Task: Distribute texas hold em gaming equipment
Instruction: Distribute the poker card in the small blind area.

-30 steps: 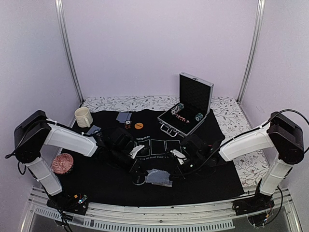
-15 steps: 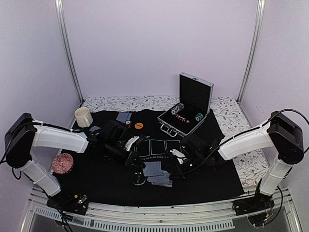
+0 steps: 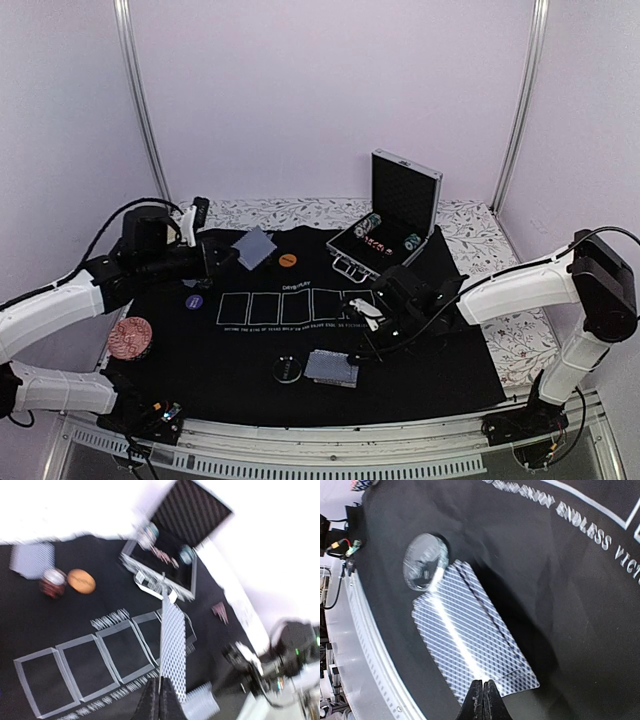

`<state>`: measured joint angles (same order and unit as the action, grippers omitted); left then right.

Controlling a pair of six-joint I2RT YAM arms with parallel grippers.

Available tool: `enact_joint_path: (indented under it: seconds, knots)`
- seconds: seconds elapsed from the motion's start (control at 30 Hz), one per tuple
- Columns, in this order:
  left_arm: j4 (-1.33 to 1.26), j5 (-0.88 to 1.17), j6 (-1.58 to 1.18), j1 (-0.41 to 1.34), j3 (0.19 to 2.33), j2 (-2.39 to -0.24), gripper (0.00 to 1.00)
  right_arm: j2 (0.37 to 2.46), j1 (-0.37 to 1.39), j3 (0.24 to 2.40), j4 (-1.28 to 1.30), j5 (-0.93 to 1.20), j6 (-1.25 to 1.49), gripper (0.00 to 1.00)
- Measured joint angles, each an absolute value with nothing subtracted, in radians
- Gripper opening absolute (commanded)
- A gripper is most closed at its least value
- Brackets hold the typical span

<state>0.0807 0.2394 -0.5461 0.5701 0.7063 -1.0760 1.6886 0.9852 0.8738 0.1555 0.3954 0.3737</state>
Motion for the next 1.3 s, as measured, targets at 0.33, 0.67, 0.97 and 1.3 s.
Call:
enact_joint_path:
  seconds: [0.33, 0.67, 0.97, 1.3]
  knots:
    - [0.101, 0.18, -0.592, 0.056, 0.654, -1.026, 0.0, 1.612, 0.985, 0.918, 0.188, 0.389, 0.332, 0.03]
    - [-0.044, 0.238, -0.599, -0.114, 0.632, -1.253, 0.0, 1.577, 0.985, 0.918, 0.219, 0.356, 0.316, 0.03]
    - [-0.15, 0.304, -0.604, -0.125, 0.643, -1.424, 0.0, 1.577, 0.985, 0.918, 0.223, 0.349, 0.313, 0.03]
    - [-0.178, 0.327, -0.583, -0.123, 0.698, -1.555, 0.0, 1.577, 0.985, 0.918, 0.225, 0.349, 0.309, 0.03]
